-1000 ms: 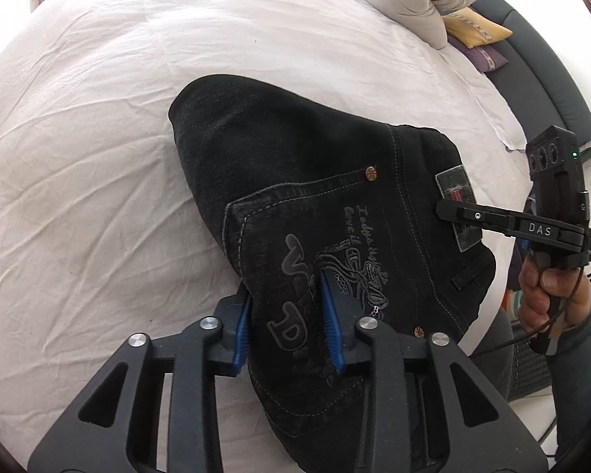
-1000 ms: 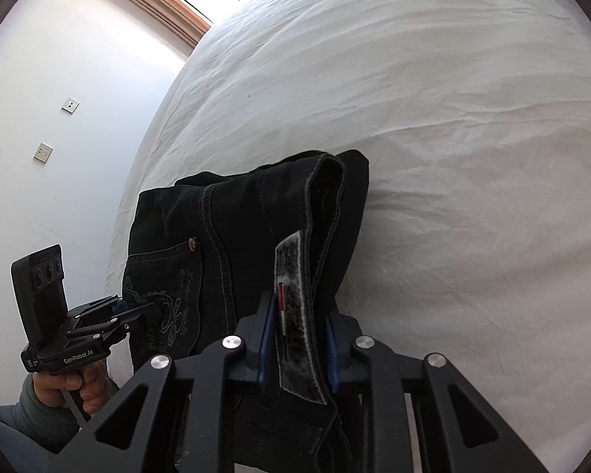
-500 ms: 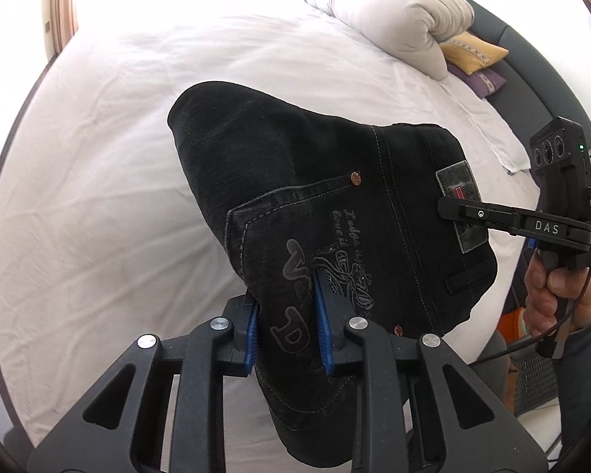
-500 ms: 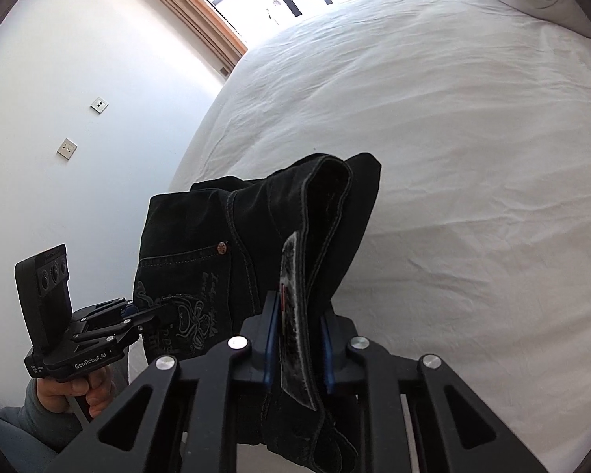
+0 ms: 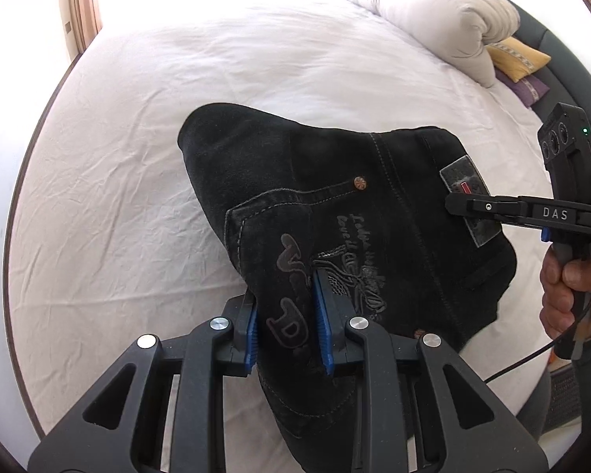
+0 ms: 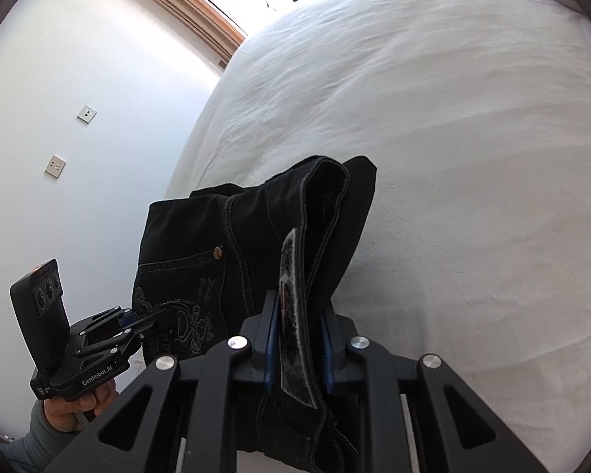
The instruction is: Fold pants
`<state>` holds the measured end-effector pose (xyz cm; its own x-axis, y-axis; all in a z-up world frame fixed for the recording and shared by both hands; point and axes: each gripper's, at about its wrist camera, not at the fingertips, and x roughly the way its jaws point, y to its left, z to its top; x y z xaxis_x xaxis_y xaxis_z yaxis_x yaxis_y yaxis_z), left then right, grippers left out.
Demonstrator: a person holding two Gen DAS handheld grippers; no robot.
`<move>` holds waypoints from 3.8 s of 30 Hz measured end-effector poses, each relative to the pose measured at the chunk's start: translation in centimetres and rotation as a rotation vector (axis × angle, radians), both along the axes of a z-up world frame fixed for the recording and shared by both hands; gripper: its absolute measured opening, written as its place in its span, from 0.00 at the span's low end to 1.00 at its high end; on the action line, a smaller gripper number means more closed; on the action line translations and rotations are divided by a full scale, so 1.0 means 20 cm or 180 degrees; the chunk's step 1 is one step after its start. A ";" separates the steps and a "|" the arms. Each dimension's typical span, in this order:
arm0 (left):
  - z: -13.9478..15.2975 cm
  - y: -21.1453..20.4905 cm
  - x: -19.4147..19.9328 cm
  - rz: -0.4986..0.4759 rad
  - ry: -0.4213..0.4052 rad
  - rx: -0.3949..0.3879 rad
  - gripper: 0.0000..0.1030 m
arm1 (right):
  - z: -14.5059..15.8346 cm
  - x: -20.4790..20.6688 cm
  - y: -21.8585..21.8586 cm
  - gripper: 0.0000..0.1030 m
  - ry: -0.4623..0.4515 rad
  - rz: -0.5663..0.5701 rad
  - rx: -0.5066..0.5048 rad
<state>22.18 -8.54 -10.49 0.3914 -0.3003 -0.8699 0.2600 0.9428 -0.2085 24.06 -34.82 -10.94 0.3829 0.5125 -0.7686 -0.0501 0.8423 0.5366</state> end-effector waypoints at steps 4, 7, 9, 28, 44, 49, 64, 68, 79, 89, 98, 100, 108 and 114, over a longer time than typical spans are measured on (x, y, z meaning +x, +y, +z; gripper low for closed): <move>-0.06 -0.01 -0.02 0.0059 -0.0072 0.0028 0.36 | -0.15 0.02 -0.06 0.36 0.0157 -0.0177 0.0064; -0.07 0.01 -0.05 0.0147 -0.0167 0.0045 0.54 | -0.18 -0.01 -0.09 0.47 0.0116 -0.0288 0.0195; -0.04 0.03 -0.06 0.0228 -0.0195 0.0053 0.61 | -0.16 -0.04 -0.10 0.55 0.0115 -0.0348 0.0240; 1.08 0.17 -1.26 0.1311 -0.2693 0.0608 1.00 | 0.90 -1.10 0.20 1.00 -0.2242 -0.0870 -0.1156; 1.06 0.12 -1.38 0.1032 -0.1370 0.0491 1.00 | 1.07 -1.41 0.40 1.00 -0.1850 -0.0802 -0.1481; 0.92 0.08 -1.33 0.0965 -0.1067 0.0475 1.00 | 0.97 -1.39 0.40 1.00 -0.1540 -0.0800 -0.1450; 0.79 0.09 -1.19 0.1001 -0.0866 0.0518 1.00 | 0.91 -1.36 0.43 1.00 -0.1345 -0.0764 -0.1474; 0.79 0.09 -1.18 0.1003 -0.0854 0.0517 1.00 | 0.90 -1.35 0.43 1.00 -0.1307 -0.0747 -0.1473; 0.78 0.09 -1.18 0.1022 -0.0833 0.0523 1.00 | 0.88 -1.33 0.44 1.00 -0.1246 -0.0712 -0.1484; 0.77 0.09 -1.18 0.1031 -0.0828 0.0522 1.00 | 0.86 -1.33 0.45 1.00 -0.1224 -0.0713 -0.1488; 0.76 0.07 -1.18 0.1035 -0.0826 0.0527 1.00 | 0.84 -1.32 0.45 1.00 -0.1204 -0.0703 -0.1489; 0.77 0.08 -1.18 0.1040 -0.0827 0.0525 1.00 | 0.84 -1.32 0.45 1.00 -0.1199 -0.0701 -0.1488; 0.77 0.08 -1.18 0.1038 -0.0824 0.0526 1.00 | 0.84 -1.32 0.45 1.00 -0.1199 -0.0699 -0.1489; 0.76 0.07 -1.18 0.1044 -0.0822 0.0524 1.00 | 0.83 -1.32 0.46 1.00 -0.1195 -0.0696 -0.1489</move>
